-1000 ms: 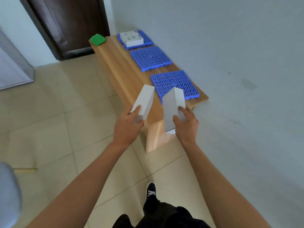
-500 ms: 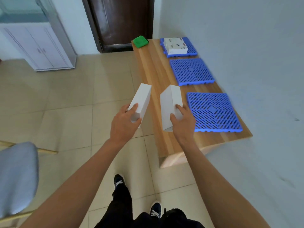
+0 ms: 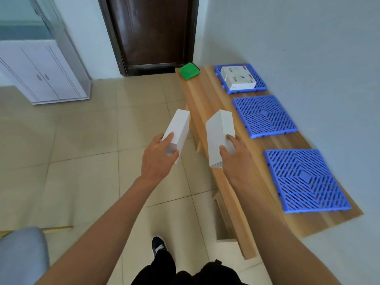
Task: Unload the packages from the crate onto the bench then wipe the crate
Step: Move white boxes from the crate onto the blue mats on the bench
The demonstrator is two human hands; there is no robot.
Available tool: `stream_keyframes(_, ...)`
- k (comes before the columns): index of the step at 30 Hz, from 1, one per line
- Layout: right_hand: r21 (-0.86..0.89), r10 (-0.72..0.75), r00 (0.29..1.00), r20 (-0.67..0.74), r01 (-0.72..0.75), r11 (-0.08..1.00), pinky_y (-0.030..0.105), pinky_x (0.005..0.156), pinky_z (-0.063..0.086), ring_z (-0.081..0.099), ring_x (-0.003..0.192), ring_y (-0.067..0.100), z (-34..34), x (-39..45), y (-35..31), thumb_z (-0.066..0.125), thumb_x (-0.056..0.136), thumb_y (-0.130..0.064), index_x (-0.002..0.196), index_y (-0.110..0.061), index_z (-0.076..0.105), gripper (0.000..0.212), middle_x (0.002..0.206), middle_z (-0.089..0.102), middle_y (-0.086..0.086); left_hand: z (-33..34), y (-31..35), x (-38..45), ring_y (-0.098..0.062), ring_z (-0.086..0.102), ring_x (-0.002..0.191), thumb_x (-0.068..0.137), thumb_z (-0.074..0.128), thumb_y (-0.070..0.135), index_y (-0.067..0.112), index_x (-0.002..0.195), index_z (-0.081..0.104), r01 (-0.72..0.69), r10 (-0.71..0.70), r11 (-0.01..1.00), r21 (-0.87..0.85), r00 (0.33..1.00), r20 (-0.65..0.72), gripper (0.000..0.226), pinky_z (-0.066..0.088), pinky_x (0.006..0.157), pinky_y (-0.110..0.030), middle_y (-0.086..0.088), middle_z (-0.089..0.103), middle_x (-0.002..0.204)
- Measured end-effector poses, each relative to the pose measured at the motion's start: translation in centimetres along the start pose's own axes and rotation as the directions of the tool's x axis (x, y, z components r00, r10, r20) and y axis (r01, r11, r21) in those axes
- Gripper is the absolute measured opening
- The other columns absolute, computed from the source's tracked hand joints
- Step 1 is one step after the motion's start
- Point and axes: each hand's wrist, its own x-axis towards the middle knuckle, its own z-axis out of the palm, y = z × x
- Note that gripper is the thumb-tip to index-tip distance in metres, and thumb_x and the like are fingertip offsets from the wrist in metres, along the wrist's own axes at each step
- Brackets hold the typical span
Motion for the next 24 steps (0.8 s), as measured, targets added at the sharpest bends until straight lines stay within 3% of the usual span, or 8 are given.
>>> stream_keyframes(7,-0.013,0.062,0.997,-0.044,-0.063,0.998,0.038,0.113,0.040,0.044,0.138,0.020,3.7,5.7,-3.1,0.062,0.098,-0.027,0.144,-0.022,0.056,0.047,0.156,0.042,0.001,0.4,-1.7,8.0,-0.031,0.062,0.111,0.086,0.077,0.024,0.018,0.140,0.061,-0.088,0.089,0.996,-0.033,0.996,0.025,0.057,0.055,0.091,-0.044,-0.011,0.059,0.139)
stream_keyframes(13,0.010,0.154,0.983,-0.099,-0.153,0.988,0.045,0.108,0.045,0.049,0.134,0.022,5.8,11.2,-1.2,0.066,0.095,-0.024,0.141,-0.022,0.060,0.046,0.153,0.047,0.002,3.8,-2.1,14.4,-0.030,0.062,0.111,0.086,0.077,0.026,0.020,0.141,0.060,-0.115,0.120,0.992,-0.050,0.986,0.113,0.058,0.054,0.091,-0.039,-0.010,0.057,0.142)
stream_keyframes(16,0.039,0.183,0.969,-0.167,-0.179,0.983,0.037,0.110,0.043,0.048,0.136,0.021,6.6,14.7,0.3,0.070,0.093,-0.020,0.137,-0.018,0.063,0.045,0.153,0.048,0.005,6.1,-1.2,18.9,-0.031,0.063,0.111,0.086,0.077,0.026,0.019,0.141,0.060,-0.176,0.173,0.984,-0.001,0.969,0.176,0.058,0.049,0.090,-0.036,-0.010,0.057,0.143)
stream_keyframes(18,0.073,0.207,0.955,-0.214,-0.195,0.978,0.030,0.102,0.044,0.051,0.132,0.020,6.7,17.4,1.2,0.070,0.092,-0.018,0.136,-0.016,0.064,0.043,0.150,0.051,0.004,7.6,-0.1,22.3,-0.032,0.063,0.112,0.086,0.077,0.025,0.019,0.141,0.060,-0.207,0.200,0.978,0.011,0.956,0.213,0.058,0.050,0.090,-0.037,-0.011,0.057,0.141)
stream_keyframes(22,0.146,0.291,0.914,-0.281,-0.259,0.955,0.041,0.103,0.048,0.055,0.129,0.027,6.5,22.6,3.3,0.070,0.093,-0.016,0.134,-0.014,0.064,0.042,0.148,0.052,0.008,10.4,2.0,28.7,-0.031,0.063,0.113,0.086,0.078,0.025,0.019,0.141,0.061,-0.269,0.256,0.963,0.010,0.928,0.271,0.058,0.054,0.093,-0.042,-0.011,0.058,0.140)
stream_keyframes(24,0.149,0.336,0.892,-0.301,-0.304,0.941,0.040,0.105,0.047,0.054,0.130,0.027,6.1,24.5,4.4,0.069,0.093,-0.017,0.136,-0.015,0.064,0.043,0.150,0.051,0.010,12.1,2.8,31.3,-0.031,0.062,0.115,0.086,0.078,0.026,0.019,0.141,0.061,-0.292,0.278,0.956,0.005,0.916,0.289,0.058,0.054,0.094,-0.042,-0.011,0.057,0.142)
